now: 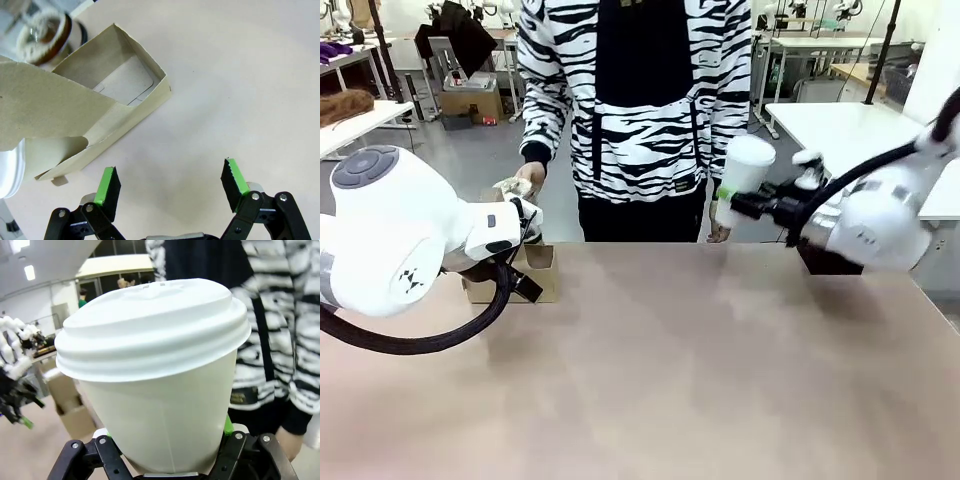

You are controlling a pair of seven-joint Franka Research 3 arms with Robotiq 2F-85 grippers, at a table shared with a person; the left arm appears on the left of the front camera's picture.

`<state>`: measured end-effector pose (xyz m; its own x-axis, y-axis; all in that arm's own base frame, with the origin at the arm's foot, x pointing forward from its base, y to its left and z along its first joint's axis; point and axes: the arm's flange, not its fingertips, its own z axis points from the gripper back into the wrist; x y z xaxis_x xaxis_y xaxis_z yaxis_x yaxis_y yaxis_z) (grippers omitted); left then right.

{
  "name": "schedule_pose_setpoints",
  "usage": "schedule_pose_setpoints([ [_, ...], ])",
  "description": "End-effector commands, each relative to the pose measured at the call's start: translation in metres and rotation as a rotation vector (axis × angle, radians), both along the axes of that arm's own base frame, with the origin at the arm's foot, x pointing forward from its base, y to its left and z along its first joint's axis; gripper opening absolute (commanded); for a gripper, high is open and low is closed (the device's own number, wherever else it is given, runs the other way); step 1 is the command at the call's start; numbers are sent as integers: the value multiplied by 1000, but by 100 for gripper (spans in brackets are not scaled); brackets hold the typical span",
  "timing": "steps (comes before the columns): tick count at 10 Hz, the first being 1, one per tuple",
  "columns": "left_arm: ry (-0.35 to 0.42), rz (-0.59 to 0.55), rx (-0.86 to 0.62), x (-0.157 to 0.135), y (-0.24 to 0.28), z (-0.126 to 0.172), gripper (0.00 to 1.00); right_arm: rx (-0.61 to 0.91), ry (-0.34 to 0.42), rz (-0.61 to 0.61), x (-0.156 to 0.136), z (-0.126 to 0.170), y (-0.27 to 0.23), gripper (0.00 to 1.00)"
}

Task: Pour a drink into a cup and package it in a carrier.
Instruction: When a person places the Paper Cup Lid on the 600 ml Paper Cup , lift the 600 ml Paper Cup.

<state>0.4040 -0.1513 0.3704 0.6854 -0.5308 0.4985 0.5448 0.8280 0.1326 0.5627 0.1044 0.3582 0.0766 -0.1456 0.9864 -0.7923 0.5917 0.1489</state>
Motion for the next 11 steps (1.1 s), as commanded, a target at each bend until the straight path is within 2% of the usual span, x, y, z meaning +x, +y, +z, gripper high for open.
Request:
schedule_pose_setpoints([
  [1, 0, 0, -1, 0, 0, 0, 100, -26, 46, 17, -39, 71, -19, 81],
  [4, 0, 0, -1, 0, 0, 0, 100, -79, 97, 116, -81, 143, -32, 81],
  [5, 0, 0, -1, 0, 0, 0, 100, -107, 84, 94, -96, 160, -34, 81],
  [7, 0, 0, -1, 0, 0, 0, 100, -119, 71, 49, -107, 172, -36, 81],
  [8, 0, 0, -1, 0, 0, 0, 100, -87, 46, 72, -107, 170, -39, 81],
  [11, 0, 0, -1, 0, 0, 0, 100, -112, 43, 75, -102, 171, -35, 81],
])
